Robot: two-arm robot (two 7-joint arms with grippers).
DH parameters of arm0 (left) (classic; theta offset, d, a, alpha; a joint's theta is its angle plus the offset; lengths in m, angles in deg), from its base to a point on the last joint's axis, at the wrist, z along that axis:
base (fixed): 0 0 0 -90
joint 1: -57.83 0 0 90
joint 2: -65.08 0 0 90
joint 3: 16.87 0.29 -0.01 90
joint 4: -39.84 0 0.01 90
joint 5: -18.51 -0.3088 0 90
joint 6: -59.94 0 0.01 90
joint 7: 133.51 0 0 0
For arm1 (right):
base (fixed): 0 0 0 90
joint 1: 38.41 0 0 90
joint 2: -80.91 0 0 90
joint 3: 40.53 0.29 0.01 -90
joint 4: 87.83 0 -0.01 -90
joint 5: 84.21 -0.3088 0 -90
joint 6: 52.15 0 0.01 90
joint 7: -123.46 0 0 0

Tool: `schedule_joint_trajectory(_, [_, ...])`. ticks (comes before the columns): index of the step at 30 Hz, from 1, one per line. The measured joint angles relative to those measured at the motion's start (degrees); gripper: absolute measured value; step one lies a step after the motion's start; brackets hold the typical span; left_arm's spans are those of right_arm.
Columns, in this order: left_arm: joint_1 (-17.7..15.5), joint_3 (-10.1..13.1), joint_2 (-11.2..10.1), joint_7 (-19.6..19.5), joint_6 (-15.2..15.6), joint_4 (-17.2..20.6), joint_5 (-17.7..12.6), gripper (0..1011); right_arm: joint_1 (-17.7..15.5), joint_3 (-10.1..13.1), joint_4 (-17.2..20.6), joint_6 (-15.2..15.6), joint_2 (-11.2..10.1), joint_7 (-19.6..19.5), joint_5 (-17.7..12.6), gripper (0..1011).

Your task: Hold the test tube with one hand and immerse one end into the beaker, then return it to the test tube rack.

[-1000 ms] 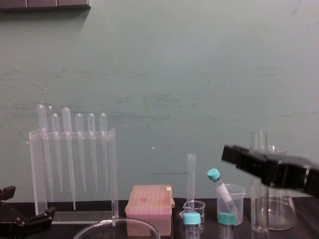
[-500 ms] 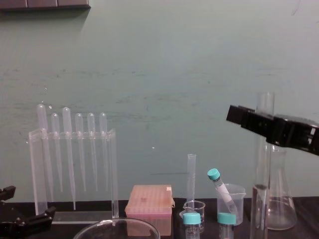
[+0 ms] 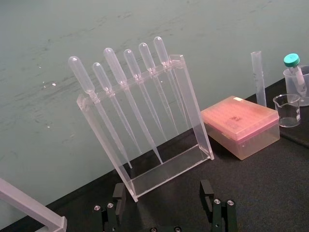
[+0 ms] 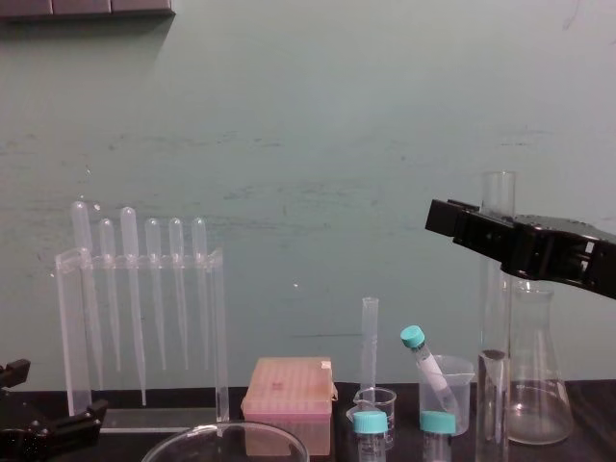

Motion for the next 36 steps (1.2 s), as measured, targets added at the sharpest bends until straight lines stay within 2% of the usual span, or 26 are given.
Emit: schedule_joint_trajectory(36, [0.00, 0.00, 0.00, 0.00, 0.00, 0.00, 0.00, 1000, -0.07, 0.14, -0.01, 0.01, 0.07, -0.05, -0.12, 194])
